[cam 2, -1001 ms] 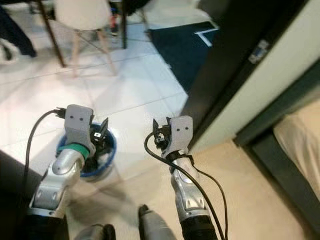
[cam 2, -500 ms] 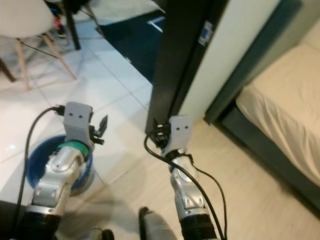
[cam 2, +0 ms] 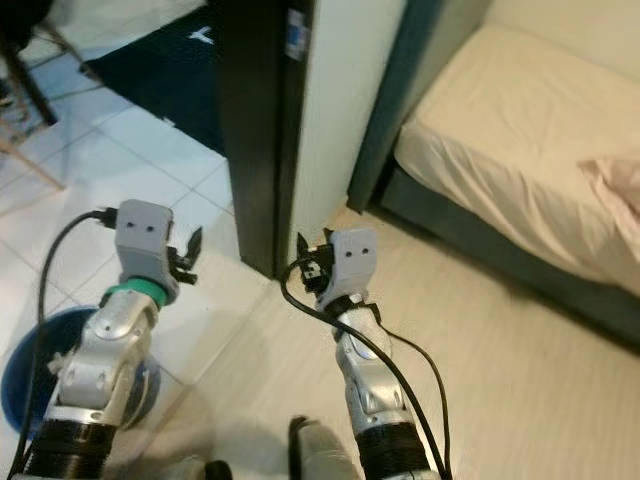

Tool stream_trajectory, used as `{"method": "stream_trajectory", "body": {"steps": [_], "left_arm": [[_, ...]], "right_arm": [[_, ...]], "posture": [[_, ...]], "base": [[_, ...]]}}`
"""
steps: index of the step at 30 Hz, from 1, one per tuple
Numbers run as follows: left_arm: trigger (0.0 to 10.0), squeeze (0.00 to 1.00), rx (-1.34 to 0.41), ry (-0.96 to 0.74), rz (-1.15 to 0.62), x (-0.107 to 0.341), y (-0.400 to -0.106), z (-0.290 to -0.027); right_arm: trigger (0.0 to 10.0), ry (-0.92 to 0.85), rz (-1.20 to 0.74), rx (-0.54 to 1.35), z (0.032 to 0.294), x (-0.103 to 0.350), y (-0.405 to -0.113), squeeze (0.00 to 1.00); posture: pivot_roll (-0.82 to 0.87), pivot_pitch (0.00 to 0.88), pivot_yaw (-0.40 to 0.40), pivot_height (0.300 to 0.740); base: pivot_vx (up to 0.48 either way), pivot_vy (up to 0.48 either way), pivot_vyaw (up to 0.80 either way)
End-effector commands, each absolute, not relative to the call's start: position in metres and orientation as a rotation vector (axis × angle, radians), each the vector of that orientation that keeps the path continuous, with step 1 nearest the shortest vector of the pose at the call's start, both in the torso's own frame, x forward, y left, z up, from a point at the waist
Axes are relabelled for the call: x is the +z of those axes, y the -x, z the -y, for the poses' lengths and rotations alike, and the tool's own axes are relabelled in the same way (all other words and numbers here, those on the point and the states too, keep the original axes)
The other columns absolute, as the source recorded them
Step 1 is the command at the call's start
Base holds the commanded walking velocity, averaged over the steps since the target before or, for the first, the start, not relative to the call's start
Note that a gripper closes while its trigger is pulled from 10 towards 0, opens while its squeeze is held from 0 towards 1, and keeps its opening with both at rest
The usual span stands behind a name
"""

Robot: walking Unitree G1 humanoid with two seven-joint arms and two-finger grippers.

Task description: Clean up the room

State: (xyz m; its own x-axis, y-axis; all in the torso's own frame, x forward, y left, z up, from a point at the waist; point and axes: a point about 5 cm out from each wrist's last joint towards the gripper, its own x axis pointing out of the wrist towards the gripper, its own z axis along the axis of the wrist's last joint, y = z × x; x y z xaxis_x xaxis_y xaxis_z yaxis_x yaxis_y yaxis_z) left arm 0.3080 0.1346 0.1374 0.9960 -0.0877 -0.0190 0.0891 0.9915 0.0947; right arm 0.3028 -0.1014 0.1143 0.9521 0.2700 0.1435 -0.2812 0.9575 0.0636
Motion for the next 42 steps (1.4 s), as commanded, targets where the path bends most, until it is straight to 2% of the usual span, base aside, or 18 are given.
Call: {"method": "stream_trajectory", "body": {"steps": [1, 42], "left_arm": [[10.0, 0.00, -0.104, -0.091, -0.023, 0.1332, -0.3061, -0.1315], [10.0, 0.00, -0.100, -0.085, -0.016, 0.1334, -0.3078, -0.1326]], "right_arm": [[10.0, -0.095, 0.125, 0.267, 0.1050, 0.1103, -0.3014, 0.00], [10.0, -0.093, 0.131, 0.274, 0.1051, 0.1107, -0.3033, 0.00]], "posture": [[-0.04, 0.095, 0.019, 0.740], [-0.04, 0.091, 0.014, 0.740]], "base": [[0.000, 0.000, -0.80], [0.000, 0.000, -0.79]]}}
